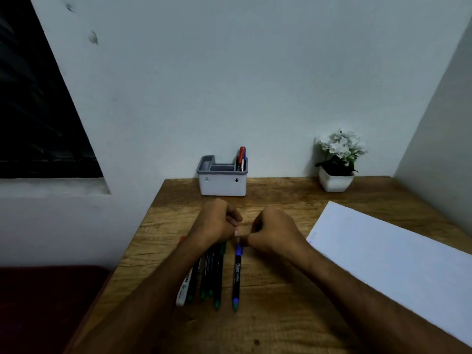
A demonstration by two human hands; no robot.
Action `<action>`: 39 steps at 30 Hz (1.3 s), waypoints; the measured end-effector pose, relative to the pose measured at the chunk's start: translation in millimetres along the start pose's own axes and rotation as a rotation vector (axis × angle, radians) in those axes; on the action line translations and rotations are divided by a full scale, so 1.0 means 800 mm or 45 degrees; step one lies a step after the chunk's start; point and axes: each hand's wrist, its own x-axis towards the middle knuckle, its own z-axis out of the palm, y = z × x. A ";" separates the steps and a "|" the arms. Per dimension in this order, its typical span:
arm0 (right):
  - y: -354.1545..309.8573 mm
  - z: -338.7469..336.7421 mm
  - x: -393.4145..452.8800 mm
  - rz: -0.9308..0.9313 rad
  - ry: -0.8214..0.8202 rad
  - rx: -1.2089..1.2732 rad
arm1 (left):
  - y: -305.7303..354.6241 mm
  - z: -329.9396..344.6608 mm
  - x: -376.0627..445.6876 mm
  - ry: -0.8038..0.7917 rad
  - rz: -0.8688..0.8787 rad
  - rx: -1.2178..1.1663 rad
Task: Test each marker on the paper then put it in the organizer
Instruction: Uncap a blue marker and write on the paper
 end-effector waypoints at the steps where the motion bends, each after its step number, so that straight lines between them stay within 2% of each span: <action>1: -0.001 0.004 -0.009 -0.009 -0.002 -0.060 | -0.002 0.003 -0.003 -0.015 0.014 0.010; 7: -0.005 0.010 -0.032 -0.038 -0.085 -0.151 | -0.002 0.008 -0.011 -0.014 0.087 0.065; 13: 0.017 -0.014 -0.020 0.049 0.055 0.033 | 0.019 0.012 -0.021 0.064 0.365 0.174; 17: 0.046 -0.033 -0.024 -0.016 0.170 0.183 | 0.038 0.022 -0.011 0.141 0.516 0.159; 21: 0.077 -0.046 -0.025 -0.072 0.348 0.259 | 0.059 0.032 0.001 0.087 0.654 0.129; 25: 0.097 -0.057 -0.023 -0.126 0.358 0.353 | 0.068 0.049 0.015 0.142 0.755 0.089; 27: 0.109 -0.065 -0.021 -0.103 0.357 0.366 | 0.064 0.049 0.029 0.254 0.710 0.076; 30: 0.140 -0.084 -0.022 0.021 0.331 0.469 | 0.048 0.025 0.057 0.422 0.461 0.042; 32: 0.159 -0.093 -0.025 0.095 0.331 0.601 | 0.046 0.016 0.069 0.364 0.384 0.144; 35: 0.166 -0.099 -0.025 0.107 0.334 0.876 | 0.063 0.042 0.069 0.243 0.382 0.206; 37: 0.164 -0.099 -0.025 0.124 0.310 1.111 | 0.072 0.068 0.066 0.237 0.358 0.231; 39: 0.166 -0.097 -0.026 0.101 0.290 1.208 | 0.074 0.087 0.065 0.242 0.360 0.226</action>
